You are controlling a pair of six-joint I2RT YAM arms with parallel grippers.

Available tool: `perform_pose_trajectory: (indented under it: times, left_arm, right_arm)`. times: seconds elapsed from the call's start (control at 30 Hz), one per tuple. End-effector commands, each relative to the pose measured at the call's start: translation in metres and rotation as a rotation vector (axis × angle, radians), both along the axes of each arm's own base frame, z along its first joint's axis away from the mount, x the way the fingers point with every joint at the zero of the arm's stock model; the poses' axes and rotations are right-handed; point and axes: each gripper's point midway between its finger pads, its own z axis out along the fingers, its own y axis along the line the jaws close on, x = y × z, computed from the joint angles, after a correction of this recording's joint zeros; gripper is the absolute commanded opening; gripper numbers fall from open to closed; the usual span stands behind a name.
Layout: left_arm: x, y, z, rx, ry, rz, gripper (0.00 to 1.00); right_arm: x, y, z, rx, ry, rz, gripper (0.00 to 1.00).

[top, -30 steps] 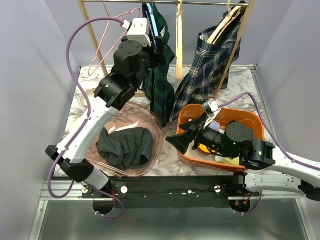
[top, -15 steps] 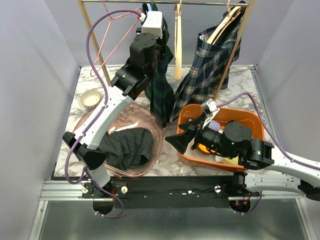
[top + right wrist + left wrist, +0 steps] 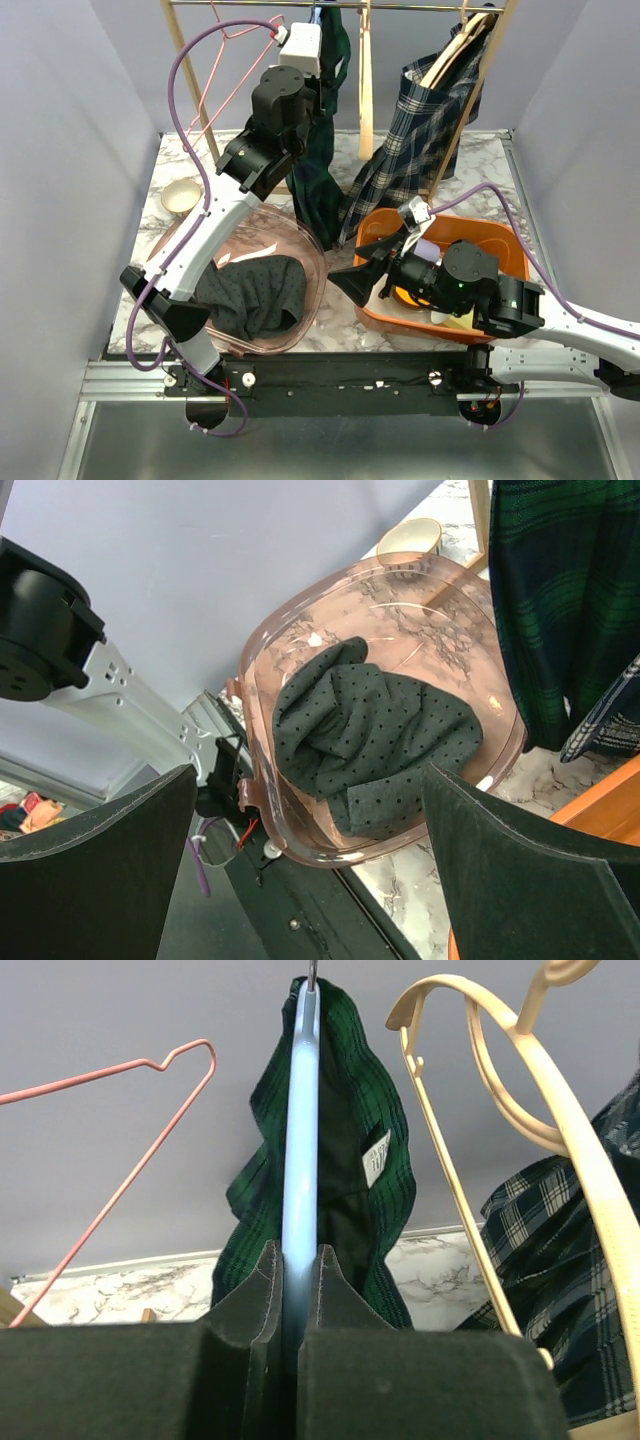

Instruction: Remove the skirt from the hanger

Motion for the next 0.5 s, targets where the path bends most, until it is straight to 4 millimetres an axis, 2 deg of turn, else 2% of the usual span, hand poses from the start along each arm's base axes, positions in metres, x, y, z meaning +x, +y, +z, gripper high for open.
perform_pose_trajectory:
  times: [0.0, 0.47]
  left_arm:
    - [-0.015, 0.004, 0.050, -0.103, -0.120, -0.051, 0.00]
    - [-0.026, 0.027, 0.107, -0.216, -0.219, 0.008, 0.00]
  right_arm:
    - [0.001, 0.000, 0.016, 0.032, -0.023, -0.008, 1.00]
    - [0.002, -0.006, 0.018, 0.046, -0.026, -0.019, 1.00]
